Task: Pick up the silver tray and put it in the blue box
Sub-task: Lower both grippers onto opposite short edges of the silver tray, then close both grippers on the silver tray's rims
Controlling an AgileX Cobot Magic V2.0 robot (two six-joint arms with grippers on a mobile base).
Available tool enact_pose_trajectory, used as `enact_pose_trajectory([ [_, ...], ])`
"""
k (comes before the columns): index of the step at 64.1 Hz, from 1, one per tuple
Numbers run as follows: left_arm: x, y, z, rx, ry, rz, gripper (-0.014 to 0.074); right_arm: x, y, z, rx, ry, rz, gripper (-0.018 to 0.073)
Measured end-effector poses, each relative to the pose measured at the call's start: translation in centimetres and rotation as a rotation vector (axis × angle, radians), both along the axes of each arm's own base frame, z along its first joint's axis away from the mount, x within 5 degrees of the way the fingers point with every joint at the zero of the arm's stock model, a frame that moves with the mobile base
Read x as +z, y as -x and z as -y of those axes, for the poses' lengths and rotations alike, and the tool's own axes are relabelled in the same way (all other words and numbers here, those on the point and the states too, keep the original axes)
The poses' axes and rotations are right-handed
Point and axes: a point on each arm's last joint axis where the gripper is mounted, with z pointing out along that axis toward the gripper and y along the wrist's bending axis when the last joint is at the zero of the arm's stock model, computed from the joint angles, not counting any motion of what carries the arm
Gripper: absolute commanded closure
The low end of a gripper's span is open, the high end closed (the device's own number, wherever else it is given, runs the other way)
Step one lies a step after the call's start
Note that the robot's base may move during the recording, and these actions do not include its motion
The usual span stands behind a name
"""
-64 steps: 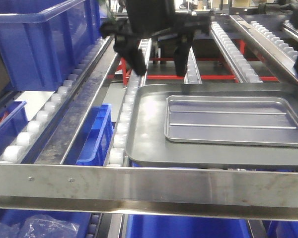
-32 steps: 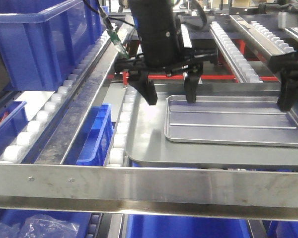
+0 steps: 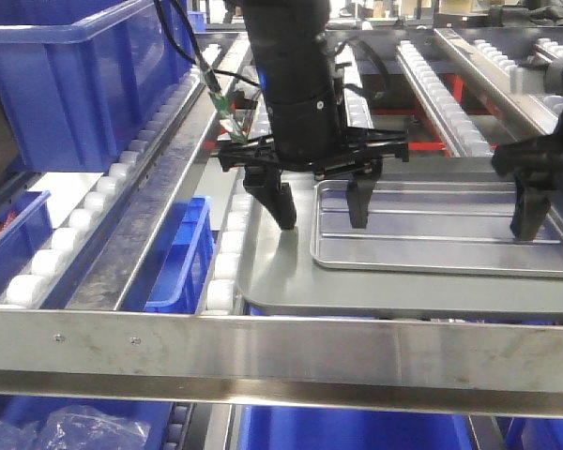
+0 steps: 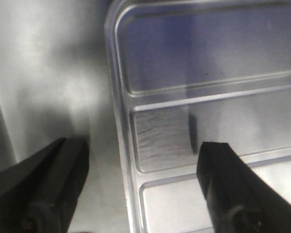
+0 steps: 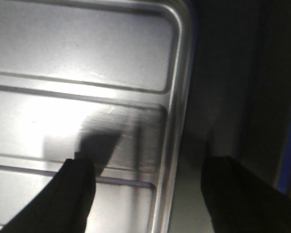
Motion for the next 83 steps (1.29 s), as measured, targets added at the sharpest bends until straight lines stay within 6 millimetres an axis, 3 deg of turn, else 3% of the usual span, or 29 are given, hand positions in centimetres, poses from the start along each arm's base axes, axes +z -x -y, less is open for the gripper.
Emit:
enact_pose_trajectory([
  [18,0.0,-0.1,-0.1,-0.002,-0.007,0.009,0.0223,-0.3,-0.2,-0.1,-0.001,-0.003,0.005,0.0270],
  [38,-0.4,-0.1,-0.1,-0.003,-0.024,0.001,0.0373,-0.6,-0.6,-0.1,-0.001,-0.003,0.007,0.0272],
  [45,-0.4,-0.1,-0.1,-0.003,-0.027,-0.002,0.0463,-0.6,-0.6,-0.1,-0.001,-0.003,0.008,0.0319],
  [54,-0.5,-0.1,-0.3,-0.002,-0.037,-0.009,0.0664,-0.6,-0.6,0.0,0.004,0.005,0.009,0.0519],
  [57,-0.4,-0.2,-0.5,0.003,-0.044,-0.012,0.0715,-0.6,-0.6,0.0,0.002,0.005,0.009,0.0501],
  [74,-0.1,-0.4,-0.7,0.042,-0.040,-0.019,0.0694,-0.2,-0.2,0.1,-0.003,0.002,-0.017,0.0503],
  [83,1.2,-0.3,-1.1,0.046,-0.067,-0.016,0.0694,1.8,0.7,-0.2,-0.004,-0.014,-0.002,0.0503],
])
